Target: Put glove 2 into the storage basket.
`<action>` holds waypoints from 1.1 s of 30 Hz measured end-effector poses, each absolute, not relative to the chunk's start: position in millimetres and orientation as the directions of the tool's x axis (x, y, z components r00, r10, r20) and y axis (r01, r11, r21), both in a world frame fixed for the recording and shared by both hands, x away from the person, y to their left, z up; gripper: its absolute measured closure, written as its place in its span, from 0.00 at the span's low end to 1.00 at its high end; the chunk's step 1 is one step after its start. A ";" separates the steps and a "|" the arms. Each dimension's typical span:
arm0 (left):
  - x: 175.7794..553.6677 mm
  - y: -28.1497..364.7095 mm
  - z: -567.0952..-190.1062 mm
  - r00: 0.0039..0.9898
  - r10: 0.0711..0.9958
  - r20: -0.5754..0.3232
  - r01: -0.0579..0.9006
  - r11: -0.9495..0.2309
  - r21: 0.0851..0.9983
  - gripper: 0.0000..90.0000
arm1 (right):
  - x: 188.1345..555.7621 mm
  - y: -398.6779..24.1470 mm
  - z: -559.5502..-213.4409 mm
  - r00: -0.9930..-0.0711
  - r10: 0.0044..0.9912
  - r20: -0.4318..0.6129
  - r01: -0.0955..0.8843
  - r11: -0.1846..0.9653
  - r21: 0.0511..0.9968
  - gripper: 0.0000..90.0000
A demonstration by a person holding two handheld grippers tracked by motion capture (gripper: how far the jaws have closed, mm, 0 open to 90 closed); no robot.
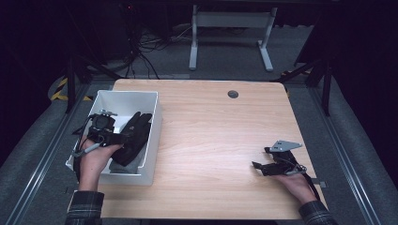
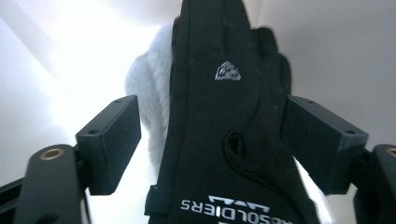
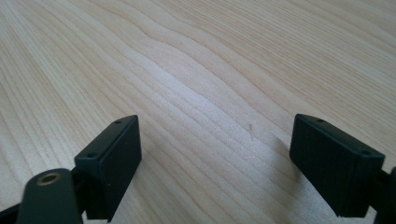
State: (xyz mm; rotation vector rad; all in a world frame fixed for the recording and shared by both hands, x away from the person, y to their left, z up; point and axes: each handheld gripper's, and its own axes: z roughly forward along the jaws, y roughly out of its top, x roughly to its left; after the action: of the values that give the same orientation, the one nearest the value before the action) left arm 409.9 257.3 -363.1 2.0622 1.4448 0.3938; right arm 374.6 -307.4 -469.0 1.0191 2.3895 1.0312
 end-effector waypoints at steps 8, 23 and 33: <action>405.9 250.3 -345.3 0.409 0.908 -0.092 0.710 -0.253 0.657 0.21 | 374.5 -307.3 -469.0 -0.682 0.731 -0.028 0.481 0.477 0.735 0.19; 401.7 194.8 -319.1 0.541 0.835 -0.098 0.614 -0.312 0.725 0.20 | 374.6 -307.3 -469.1 -0.682 0.731 -0.029 0.481 0.477 0.735 0.19; 397.2 139.2 -315.3 0.635 0.767 -0.098 0.549 -0.358 0.755 0.19 | 374.5 -307.3 -469.0 -0.681 0.731 -0.029 0.481 0.477 0.735 0.19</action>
State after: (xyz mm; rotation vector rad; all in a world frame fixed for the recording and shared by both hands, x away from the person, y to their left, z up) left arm 397.2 139.2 -315.3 2.0596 1.0258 0.3475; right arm 374.5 -307.3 -469.0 1.0217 2.3896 1.0299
